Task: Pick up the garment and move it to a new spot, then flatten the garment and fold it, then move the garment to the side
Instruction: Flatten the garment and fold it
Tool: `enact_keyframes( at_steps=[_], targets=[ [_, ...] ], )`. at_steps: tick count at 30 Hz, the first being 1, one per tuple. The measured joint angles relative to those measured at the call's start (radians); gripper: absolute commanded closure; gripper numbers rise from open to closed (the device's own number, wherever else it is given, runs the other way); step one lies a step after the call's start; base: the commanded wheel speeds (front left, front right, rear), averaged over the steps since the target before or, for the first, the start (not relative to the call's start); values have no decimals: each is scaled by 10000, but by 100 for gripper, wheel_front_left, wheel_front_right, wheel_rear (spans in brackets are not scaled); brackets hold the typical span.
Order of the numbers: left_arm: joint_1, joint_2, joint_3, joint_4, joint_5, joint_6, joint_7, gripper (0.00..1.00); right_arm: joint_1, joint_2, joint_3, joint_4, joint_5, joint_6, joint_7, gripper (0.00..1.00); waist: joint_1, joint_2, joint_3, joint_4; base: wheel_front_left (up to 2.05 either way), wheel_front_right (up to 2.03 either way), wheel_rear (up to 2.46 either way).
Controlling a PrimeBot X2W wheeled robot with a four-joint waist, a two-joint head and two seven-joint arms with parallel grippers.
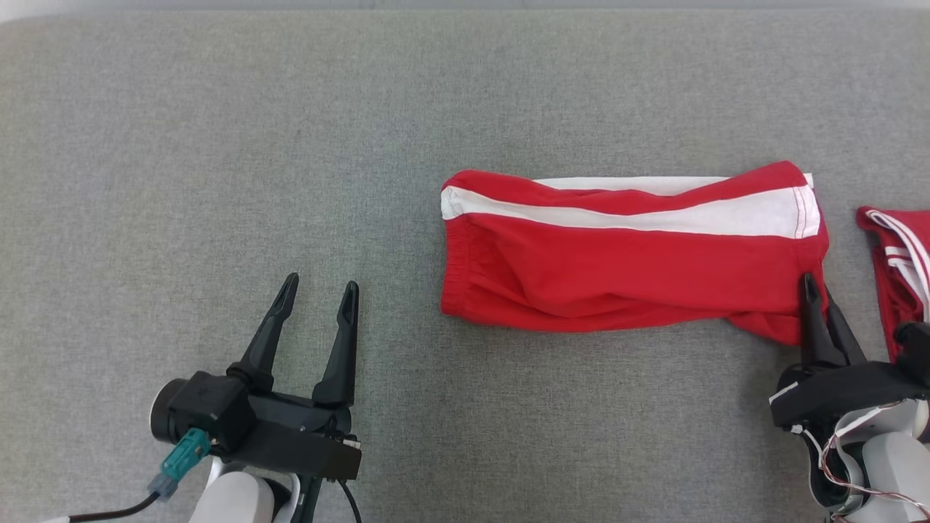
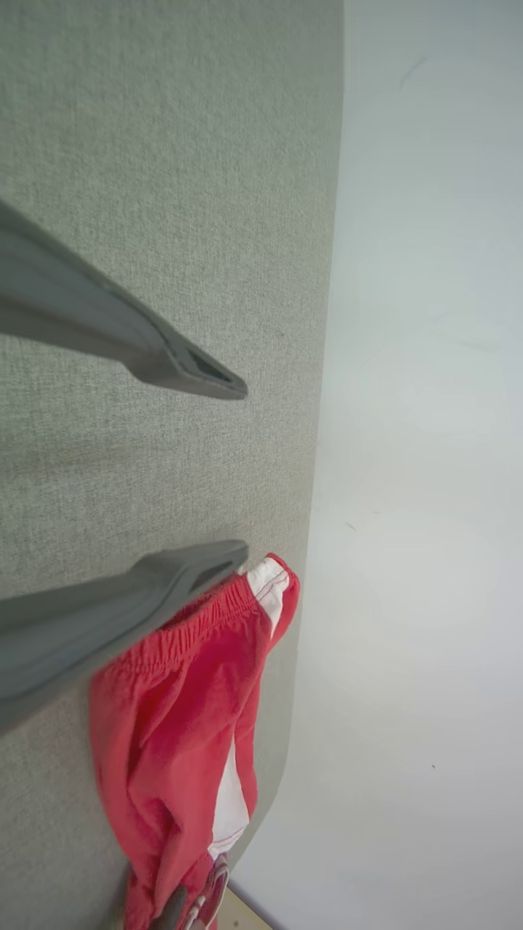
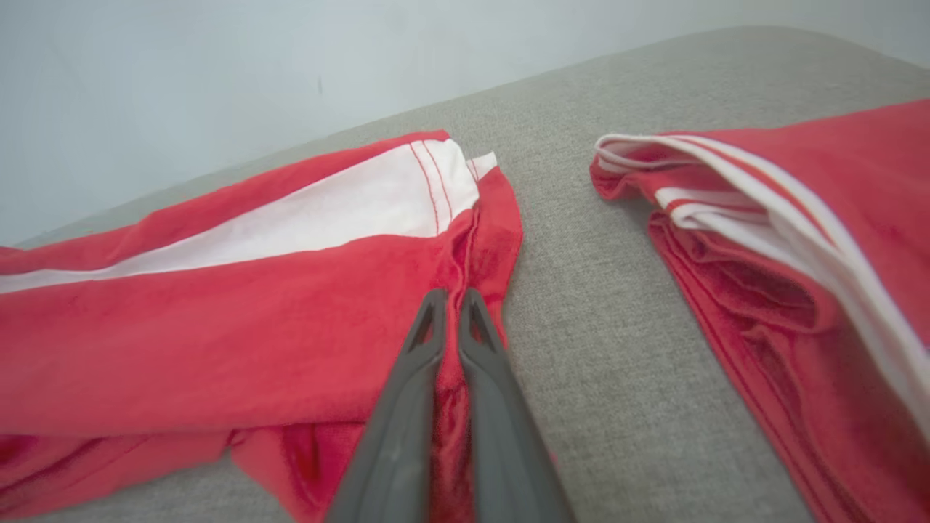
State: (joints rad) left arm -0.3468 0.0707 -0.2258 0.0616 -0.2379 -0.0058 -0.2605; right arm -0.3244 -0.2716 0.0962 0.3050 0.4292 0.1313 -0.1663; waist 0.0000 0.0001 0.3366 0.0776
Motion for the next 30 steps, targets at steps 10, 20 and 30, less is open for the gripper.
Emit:
enact_keyframes(
  at_steps=[10, 20, 30],
  targets=[
    [163, 0, -2, 81, 4, -17, -2, 0, -372, 357, 1131, -1871, -849, -2, 458, 100, 0, 0, -381, 36, 0, 0, 0],
    [188, -27, -27, 88, -67, -29, 0, 0, -1313, 903, 3728, -2518, -878, -2, 1149, 100, 0, 0, -420, 279, 0, 0, 0],
    [149, -84, -136, 77, -92, -27, 0, 0, -2176, 1302, 5239, -800, -263, -2, 1129, 100, 0, 0, -223, 574, 0, 0, 0]
  ],
)
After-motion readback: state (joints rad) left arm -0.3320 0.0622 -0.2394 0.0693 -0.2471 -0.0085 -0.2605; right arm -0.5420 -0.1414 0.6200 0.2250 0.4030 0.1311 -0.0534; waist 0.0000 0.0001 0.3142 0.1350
